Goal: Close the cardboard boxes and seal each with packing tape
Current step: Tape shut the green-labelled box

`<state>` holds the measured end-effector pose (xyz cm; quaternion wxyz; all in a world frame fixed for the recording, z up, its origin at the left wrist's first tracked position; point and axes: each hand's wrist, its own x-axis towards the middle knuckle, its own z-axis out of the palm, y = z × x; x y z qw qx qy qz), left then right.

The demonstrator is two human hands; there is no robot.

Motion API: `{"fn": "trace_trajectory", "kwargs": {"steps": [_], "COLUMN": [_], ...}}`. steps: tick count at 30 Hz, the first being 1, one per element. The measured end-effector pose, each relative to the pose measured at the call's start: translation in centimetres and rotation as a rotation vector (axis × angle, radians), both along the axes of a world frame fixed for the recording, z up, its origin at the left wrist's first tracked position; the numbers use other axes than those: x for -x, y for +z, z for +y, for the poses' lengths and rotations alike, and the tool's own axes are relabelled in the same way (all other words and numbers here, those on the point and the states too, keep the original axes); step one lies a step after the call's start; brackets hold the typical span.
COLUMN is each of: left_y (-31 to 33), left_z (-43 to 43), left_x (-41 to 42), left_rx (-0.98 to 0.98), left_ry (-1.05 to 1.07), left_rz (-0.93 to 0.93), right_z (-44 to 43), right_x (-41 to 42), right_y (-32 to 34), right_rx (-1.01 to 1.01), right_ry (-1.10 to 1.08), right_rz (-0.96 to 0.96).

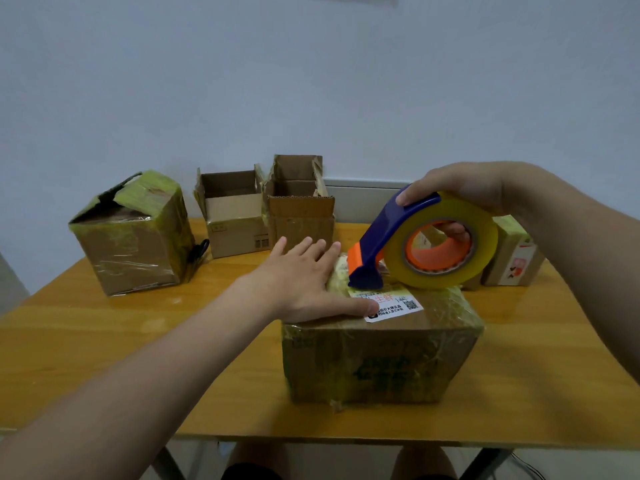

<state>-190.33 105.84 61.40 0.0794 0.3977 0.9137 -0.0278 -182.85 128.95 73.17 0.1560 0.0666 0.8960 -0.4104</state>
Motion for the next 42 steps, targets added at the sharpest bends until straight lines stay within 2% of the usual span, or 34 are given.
{"fn": "trace_trajectory", "kwargs": {"steps": [3, 8, 16, 23, 32, 38, 42], "left_y": [0.7, -0.5, -0.3, 0.1, 0.0, -0.4, -0.4], "left_z": [0.8, 1.8, 1.0, -2.3, -5.4, -5.3, -5.4], "left_x": [-0.7, -2.8, -1.3, 0.6, 2.0, 2.2, 2.0], "left_rx": [0.034, -0.099, -0.084, -0.108, -0.107, -0.129, -0.145], "left_ry": [0.017, 0.046, -0.017, -0.058, -0.012, -0.025, -0.031], "left_rz": [0.025, -0.043, -0.073, -0.068, -0.075, -0.052, -0.042], "right_z": [-0.4, 0.2, 0.5, -2.4, -4.6, -3.4, -3.5], "right_x": [-0.3, -0.5, 0.2, 1.7, 2.4, 1.7, 1.8], "right_y": [0.1, -0.2, -0.5, -0.9, -0.4, -2.6, -2.6], "right_rx": [0.008, 0.033, 0.136, 0.178, 0.250, 0.389, 0.356], "right_ry": [-0.010, -0.058, -0.111, -0.083, 0.023, -0.031, -0.054], "right_rz": [0.025, 0.034, 0.038, 0.100, 0.030, 0.134, 0.173]}}
